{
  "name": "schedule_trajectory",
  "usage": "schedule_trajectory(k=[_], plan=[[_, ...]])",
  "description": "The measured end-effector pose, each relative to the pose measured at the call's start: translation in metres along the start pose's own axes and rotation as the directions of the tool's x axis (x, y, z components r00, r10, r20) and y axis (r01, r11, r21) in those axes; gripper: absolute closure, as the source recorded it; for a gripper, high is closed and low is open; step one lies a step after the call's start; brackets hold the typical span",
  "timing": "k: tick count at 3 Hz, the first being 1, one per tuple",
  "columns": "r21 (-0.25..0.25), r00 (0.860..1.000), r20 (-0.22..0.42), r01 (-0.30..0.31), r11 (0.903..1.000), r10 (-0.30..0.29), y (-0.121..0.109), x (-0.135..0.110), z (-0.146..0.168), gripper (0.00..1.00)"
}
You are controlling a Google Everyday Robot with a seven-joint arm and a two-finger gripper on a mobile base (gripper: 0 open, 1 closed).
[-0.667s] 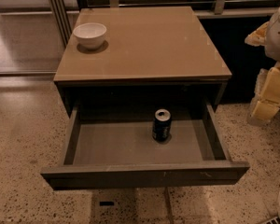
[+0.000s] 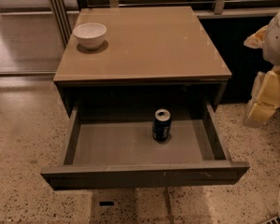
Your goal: Pick pepsi can from top drawer and place on counter
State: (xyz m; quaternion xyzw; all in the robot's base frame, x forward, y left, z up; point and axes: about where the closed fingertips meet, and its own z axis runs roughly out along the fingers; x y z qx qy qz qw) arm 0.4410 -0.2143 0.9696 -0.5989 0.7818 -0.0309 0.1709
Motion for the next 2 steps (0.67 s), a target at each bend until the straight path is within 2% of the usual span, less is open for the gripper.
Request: schedule_trajectory(k=[1,2], plan=[[-0.022,0.997,0.070,-0.024,0.9995,0.025,0.006,-0.010,0.039,0.00],[-0.043,0.983,0.180,-0.034,0.9985,0.041,0.007,-0.035,0.087,0.00]])
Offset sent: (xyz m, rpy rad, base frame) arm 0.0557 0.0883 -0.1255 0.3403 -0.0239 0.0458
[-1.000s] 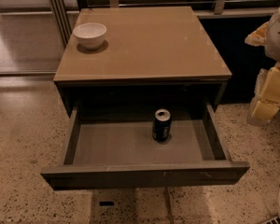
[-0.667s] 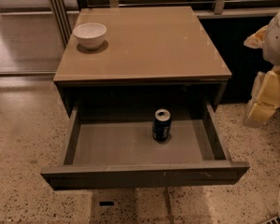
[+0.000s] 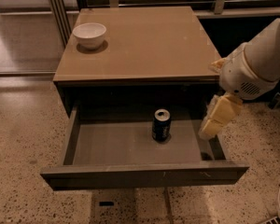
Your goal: Pick pepsi can from top drawer and place on counter
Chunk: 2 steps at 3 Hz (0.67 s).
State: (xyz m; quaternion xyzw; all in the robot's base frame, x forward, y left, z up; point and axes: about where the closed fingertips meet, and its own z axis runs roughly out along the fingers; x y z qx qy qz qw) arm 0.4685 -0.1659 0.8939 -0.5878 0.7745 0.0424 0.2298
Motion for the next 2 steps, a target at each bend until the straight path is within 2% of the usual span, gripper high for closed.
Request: schedule_trajectory(k=[1,2], plan=[[-0.006,0.995,0.100,-0.023,0.9997,0.023,-0.001,-0.019,0.048,0.00],[-0.015,0.981,0.182,-0.061,0.9980,0.063,0.003,-0.028,0.094,0.00]])
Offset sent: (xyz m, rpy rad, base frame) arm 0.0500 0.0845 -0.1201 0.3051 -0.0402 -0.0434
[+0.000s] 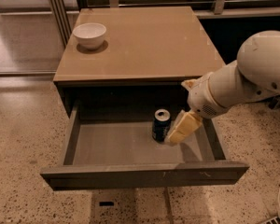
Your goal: Pick pepsi can from top drawer and place on counter
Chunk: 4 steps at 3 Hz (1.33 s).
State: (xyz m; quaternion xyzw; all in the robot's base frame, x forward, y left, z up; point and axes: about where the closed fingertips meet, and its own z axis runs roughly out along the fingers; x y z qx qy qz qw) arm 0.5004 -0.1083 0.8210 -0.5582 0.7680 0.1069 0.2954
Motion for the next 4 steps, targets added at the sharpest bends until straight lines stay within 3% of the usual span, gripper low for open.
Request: schedule_trajectory(k=[1,2,4], plan=[[0.001,0.997,0.058,-0.048,0.9989,0.048,0.003,0.007,0.042,0.00],[0.002,0.997,0.058,-0.046,0.9989,0.046,0.003,0.007,0.042,0.00],[0.096,0.994,0.092,-0.062,0.9934,0.053,-0.018,0.054,0.066,0.00]])
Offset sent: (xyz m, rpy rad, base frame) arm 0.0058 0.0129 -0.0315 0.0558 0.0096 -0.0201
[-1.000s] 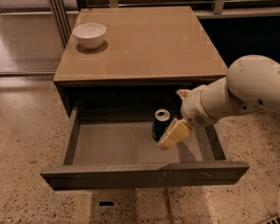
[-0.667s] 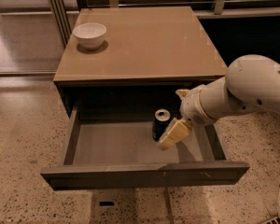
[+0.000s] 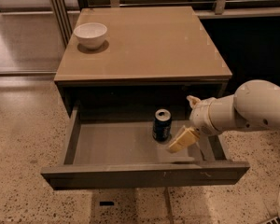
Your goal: Pick pepsi can from top drawer and place on counter
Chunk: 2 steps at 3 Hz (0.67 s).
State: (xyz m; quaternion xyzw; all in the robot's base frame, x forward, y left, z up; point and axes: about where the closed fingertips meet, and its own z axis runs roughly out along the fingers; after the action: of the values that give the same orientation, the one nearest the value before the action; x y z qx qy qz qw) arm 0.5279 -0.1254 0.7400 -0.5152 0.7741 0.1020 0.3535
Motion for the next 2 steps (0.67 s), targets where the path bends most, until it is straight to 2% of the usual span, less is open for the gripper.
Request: schedule_trajectory(k=[1,2], plan=[[0.038,0.999,0.043,-0.031,0.9988,0.030,-0.012,0.024,0.017,0.17],[0.057,0.994,0.093,-0.067,0.9961,0.062,-0.021,0.041,0.037,0.36]])
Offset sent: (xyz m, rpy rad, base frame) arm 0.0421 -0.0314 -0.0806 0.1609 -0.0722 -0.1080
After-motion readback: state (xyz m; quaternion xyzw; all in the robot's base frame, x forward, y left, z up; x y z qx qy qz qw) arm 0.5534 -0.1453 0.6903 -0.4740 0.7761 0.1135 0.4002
